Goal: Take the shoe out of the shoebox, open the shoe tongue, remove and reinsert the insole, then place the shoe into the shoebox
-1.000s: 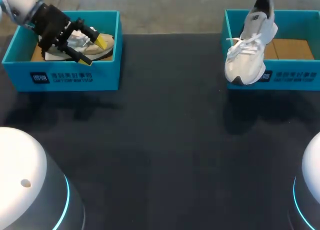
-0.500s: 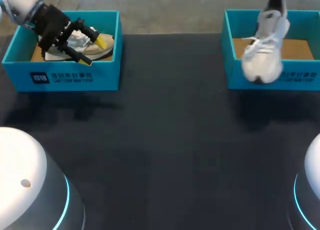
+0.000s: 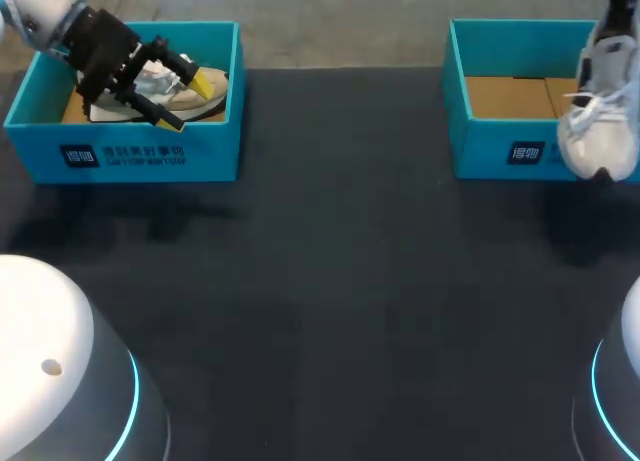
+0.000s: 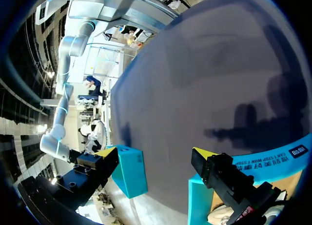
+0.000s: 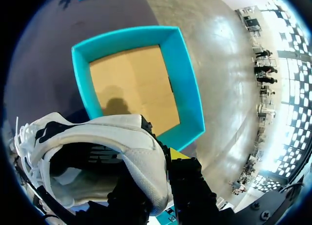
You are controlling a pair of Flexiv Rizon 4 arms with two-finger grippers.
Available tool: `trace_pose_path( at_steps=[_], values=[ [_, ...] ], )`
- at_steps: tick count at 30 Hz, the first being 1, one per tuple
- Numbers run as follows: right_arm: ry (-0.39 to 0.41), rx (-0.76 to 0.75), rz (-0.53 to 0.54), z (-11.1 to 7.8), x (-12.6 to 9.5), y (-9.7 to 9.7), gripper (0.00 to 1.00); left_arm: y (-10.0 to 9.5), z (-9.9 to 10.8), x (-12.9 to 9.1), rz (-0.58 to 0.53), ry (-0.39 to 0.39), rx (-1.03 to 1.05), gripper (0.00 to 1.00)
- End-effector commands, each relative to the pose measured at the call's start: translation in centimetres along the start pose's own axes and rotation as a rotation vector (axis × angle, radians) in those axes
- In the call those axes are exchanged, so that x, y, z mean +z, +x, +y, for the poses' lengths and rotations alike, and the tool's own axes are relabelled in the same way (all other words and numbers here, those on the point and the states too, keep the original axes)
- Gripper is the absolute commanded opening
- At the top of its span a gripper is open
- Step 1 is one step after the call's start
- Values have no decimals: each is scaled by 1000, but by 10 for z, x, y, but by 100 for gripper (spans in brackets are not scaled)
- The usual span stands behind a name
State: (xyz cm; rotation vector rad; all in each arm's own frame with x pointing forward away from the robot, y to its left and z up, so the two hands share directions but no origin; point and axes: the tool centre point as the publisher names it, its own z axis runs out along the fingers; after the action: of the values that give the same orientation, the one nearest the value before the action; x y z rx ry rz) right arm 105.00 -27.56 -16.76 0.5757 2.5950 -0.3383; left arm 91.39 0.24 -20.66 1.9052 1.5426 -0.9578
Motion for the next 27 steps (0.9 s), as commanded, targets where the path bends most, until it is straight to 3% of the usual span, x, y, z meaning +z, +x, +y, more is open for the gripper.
trace_pose_path(
  at_steps=[1, 8, 18, 21, 27],
  values=[
    [-9, -12, 9, -15, 16, -14, 0, 0, 0, -1, 3, 2, 1, 100],
    [34, 3, 38, -36, 29, -36, 0, 0, 0, -1, 3, 2, 1, 100],
    [43, 7, 47, -44, 34, -45, 0, 0, 0, -1, 3, 2, 1, 100],
    [64, 101, 76, -46, 35, -50, 0, 0, 0, -1, 3, 2, 1, 100],
    [161, 507, 223, -53, 34, -73, 0, 0, 0, -1, 3, 2, 1, 100]
  ],
)
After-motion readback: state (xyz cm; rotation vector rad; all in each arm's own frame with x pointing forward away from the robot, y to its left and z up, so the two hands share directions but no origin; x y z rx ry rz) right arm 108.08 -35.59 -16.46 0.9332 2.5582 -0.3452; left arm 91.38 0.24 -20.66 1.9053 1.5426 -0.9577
